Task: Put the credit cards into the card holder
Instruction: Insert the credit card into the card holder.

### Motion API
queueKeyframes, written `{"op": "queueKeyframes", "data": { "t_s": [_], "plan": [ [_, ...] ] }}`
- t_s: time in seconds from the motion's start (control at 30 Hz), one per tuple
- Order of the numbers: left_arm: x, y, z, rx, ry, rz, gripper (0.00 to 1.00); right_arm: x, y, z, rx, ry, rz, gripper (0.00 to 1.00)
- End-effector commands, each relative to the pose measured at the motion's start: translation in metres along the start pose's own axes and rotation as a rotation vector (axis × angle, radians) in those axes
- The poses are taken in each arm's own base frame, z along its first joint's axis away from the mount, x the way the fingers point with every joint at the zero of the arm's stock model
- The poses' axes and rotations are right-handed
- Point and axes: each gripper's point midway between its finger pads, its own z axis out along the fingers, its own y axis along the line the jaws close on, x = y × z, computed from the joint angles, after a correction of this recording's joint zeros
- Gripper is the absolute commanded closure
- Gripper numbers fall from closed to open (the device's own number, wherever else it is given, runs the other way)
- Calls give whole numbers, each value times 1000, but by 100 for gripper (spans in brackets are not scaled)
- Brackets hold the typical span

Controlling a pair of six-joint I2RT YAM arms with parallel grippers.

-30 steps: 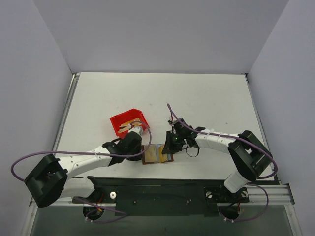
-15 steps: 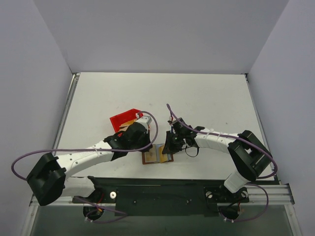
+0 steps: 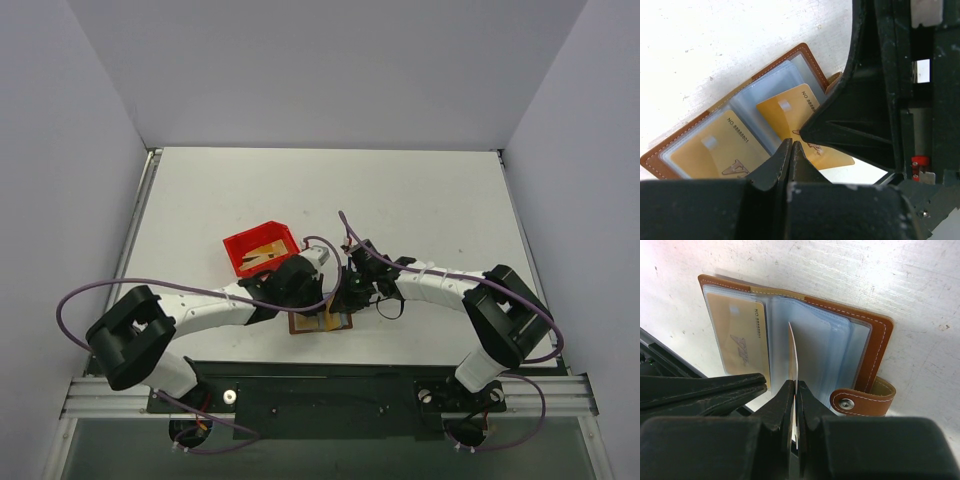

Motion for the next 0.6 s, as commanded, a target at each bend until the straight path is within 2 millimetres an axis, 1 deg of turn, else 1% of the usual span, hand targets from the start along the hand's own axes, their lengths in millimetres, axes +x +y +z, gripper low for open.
{"op": "queueKeyframes", "data": {
  "t_s": [0.0, 0.1, 0.13, 0.2, 0.23, 0.27, 0.33, 0.57],
  "plan": [
    [-25, -18, 5, 53, -70, 24, 100, 12, -21, 6, 94, 40, -5, 100],
    [-17, -11, 8, 24, -46, 28, 100, 12, -21, 6, 94, 40, -5, 100],
    [-16, -4, 10, -9, -47, 27, 100, 12, -21, 6, 93, 41, -4, 100],
    [-12, 2, 12, -32, -38, 30, 100, 11, -21, 5, 92, 41, -5, 100],
    [-8, 6, 14, -45, -32, 31, 100, 11, -21, 5, 95, 41, -6, 100],
    [-1, 12, 13, -66, -4, 31, 100, 11, -21, 5, 92, 39, -8, 100],
    [5, 18, 15, -90, 12, 32, 100, 10, -21, 4, 94, 39, -7, 100],
    [28, 33, 22, -129, 76, 30, 100, 9, -21, 2, 95, 32, -11, 100]
  ]
}}
